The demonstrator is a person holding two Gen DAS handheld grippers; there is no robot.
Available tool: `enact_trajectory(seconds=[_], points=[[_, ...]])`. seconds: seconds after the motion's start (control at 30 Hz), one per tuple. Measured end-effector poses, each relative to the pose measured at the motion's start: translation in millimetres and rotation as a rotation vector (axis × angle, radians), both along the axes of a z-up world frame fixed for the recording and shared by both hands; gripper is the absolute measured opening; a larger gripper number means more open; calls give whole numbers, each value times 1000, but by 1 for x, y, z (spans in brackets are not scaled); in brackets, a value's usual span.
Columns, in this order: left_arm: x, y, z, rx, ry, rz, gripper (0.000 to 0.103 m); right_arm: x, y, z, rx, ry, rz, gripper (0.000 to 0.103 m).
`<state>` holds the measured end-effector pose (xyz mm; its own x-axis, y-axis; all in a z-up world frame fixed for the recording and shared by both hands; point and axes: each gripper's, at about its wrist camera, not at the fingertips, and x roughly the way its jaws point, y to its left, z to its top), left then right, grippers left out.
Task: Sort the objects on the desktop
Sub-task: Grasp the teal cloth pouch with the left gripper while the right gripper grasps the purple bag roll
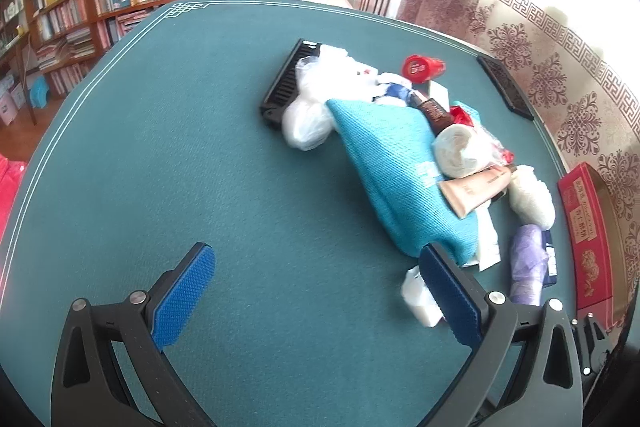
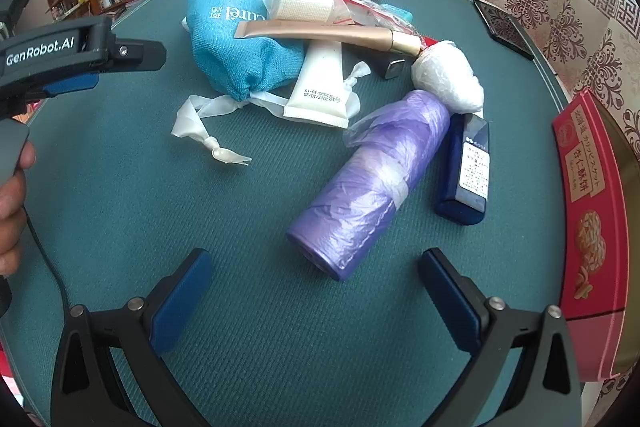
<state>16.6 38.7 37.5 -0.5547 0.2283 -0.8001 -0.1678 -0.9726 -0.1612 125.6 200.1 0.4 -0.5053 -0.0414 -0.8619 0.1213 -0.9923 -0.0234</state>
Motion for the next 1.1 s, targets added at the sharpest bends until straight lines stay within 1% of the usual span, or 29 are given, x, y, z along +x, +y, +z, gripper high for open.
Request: enact_trajectory(seconds=[0.1, 0.13, 0.17, 0.27, 0.37, 0.4, 0.43, 0.47, 0.5, 0.53, 0.57, 0.6, 0.63, 0.67, 0.73, 0.83, 0.87, 0.9, 0.93, 1.0, 1.1], points=[[-17, 17, 4, 54, -42, -5, 103, 0, -1, 0, -1, 2, 0, 103], [-28, 23, 4, 69, -55, 1, 103, 0, -1, 0, -2, 1, 0, 103], [-28, 21, 3, 83, -63, 7, 103, 0, -3, -1, -2, 2, 0, 103], [-43, 23, 0, 101, -79, 43, 103, 4, -10, 1, -2, 3, 0, 103], [-58, 31, -8, 140, -102, 46, 103, 6, -10, 2, -3, 4, 0, 103], [-61, 32, -11, 161, -106, 40, 100, 5, -10, 0, -3, 5, -2, 103], [-62, 33, -14, 181, -114, 34, 90, 3, -9, -4, -4, 7, -7, 103], [-65, 33, -19, 207, -128, 29, 84, 3, -9, -5, -3, 9, -17, 103], [-66, 33, -23, 231, -135, 28, 79, -6, 6, -4, -5, 10, -30, 103], [-63, 31, -21, 242, -102, 28, 74, -7, 8, -4, -7, 12, -47, 103], [-61, 31, -21, 250, -92, 13, 68, -11, 18, -4, -11, 14, -66, 103], [-61, 31, -23, 277, -91, -10, 56, -11, 21, -4, -16, 16, -83, 103], [-59, 29, -24, 322, -88, -33, 43, -9, 25, -3, -28, 22, -94, 103], [-56, 28, -24, 345, -83, -48, 40, -9, 27, -2, -40, 29, -99, 102], [-48, 30, -19, 327, -54, -78, 30, -10, 30, -3, -55, 48, -111, 97], [-37, 32, -7, 309, -12, -117, 24, -6, 35, 1, -85, 76, -135, 86], [-34, 33, -3, 309, 1, -129, 23, -8, 37, 1, -96, 85, -145, 79], [-29, 32, 2, 314, 17, -135, 21, -5, 40, 4, -113, 92, -153, 74], [-25, 31, 8, 319, 38, -141, 21, -4, 44, 5, -132, 99, -159, 72], [-19, 33, 22, 310, 95, -149, 19, 8, 53, 8, -179, 108, -176, 58], [-6, 33, 43, 263, 208, -147, 16, -2, 70, 6, -248, 114, -227, 50]])
